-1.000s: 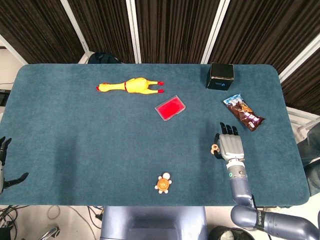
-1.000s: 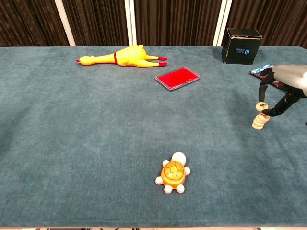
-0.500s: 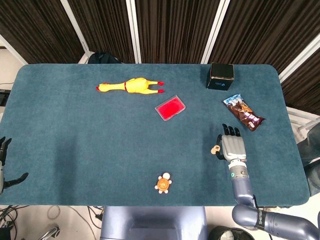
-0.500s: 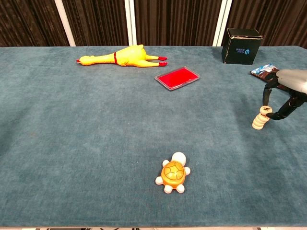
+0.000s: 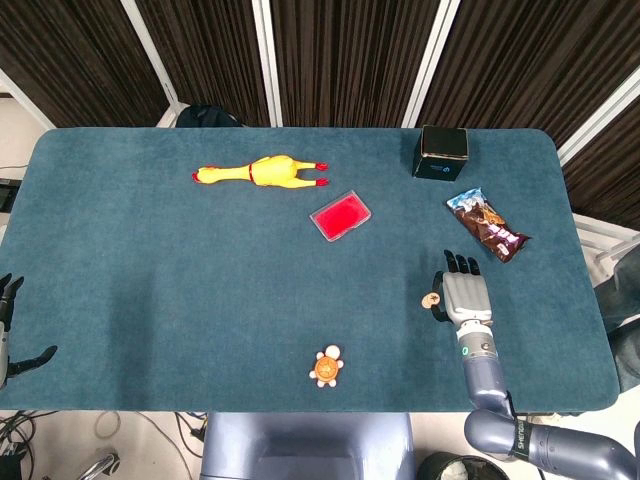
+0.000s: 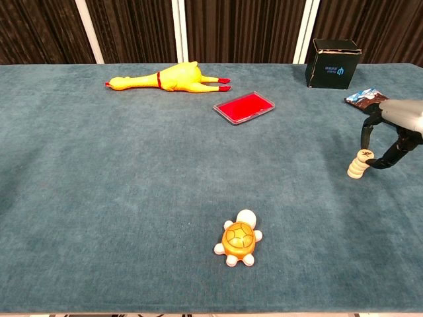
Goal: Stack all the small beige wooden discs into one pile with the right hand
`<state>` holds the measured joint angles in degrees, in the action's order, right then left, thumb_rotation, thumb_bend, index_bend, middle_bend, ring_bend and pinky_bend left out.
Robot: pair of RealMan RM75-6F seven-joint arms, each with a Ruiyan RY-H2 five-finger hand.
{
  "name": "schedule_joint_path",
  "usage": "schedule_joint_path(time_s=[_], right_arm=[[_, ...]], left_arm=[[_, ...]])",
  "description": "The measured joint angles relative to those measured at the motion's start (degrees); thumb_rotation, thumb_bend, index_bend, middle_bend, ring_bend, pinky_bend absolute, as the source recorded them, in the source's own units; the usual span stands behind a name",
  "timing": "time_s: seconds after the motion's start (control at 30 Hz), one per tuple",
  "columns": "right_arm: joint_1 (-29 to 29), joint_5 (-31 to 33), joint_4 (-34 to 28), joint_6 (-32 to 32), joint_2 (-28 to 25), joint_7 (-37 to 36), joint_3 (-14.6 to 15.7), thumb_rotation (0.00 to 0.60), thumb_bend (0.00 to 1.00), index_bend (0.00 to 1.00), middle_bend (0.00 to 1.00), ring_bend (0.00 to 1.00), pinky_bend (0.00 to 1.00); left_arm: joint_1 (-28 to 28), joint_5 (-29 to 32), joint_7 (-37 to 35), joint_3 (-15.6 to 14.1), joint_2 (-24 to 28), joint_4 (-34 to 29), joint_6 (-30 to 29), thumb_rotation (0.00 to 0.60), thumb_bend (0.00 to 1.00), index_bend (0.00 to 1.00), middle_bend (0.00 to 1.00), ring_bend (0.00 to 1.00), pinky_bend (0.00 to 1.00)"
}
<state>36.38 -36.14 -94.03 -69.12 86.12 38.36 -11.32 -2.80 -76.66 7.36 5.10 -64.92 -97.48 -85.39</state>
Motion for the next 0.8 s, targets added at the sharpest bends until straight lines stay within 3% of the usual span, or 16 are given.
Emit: schedule_joint_path(time_s=[0.8], right_arm=[[0.6,1.5,0.0,0.0,-0.1,1.4,-0.1,0.6,0.43,0.53,0.0,0.0,0.0]], left_arm=[[0.0,0.1,0.0,0.0,0.0,0.1,0.1,0.6,0.03,0.09,0.0,0.0,0.0]])
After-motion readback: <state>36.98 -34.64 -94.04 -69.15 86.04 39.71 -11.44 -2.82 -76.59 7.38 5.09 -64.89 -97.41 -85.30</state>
